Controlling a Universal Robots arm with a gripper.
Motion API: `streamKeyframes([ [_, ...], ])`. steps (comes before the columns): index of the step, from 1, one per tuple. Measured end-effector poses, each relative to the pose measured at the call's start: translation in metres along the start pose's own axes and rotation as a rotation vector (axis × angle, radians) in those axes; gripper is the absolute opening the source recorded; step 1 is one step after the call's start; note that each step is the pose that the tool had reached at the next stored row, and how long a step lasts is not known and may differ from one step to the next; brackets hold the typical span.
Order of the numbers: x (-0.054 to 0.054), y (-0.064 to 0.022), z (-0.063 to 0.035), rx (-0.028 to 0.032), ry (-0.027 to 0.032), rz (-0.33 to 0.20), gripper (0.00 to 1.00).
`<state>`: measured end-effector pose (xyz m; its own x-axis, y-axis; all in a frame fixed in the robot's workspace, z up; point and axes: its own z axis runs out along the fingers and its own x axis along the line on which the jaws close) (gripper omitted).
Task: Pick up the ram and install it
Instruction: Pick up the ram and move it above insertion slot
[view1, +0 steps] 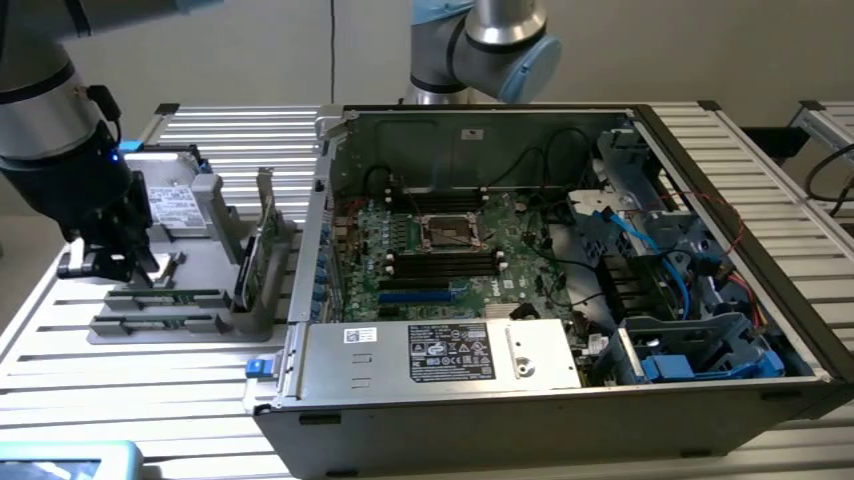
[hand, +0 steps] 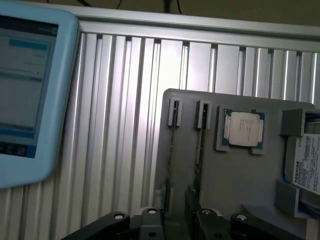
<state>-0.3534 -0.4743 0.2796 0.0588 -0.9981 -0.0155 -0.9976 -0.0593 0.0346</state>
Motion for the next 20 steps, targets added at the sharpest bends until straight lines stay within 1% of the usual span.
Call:
streamKeyframes([
  [5, 0.002, 0.0006, 0.0089, -0.0001, 0.0012, 0.005, 0.31],
  [16, 0.004, 0.0009, 0.0289, 0.0002, 0.0008, 0.018, 0.31],
  [20, 0.002, 0.0007, 0.0355, -0.0024, 0.0009, 0.023, 0.31],
])
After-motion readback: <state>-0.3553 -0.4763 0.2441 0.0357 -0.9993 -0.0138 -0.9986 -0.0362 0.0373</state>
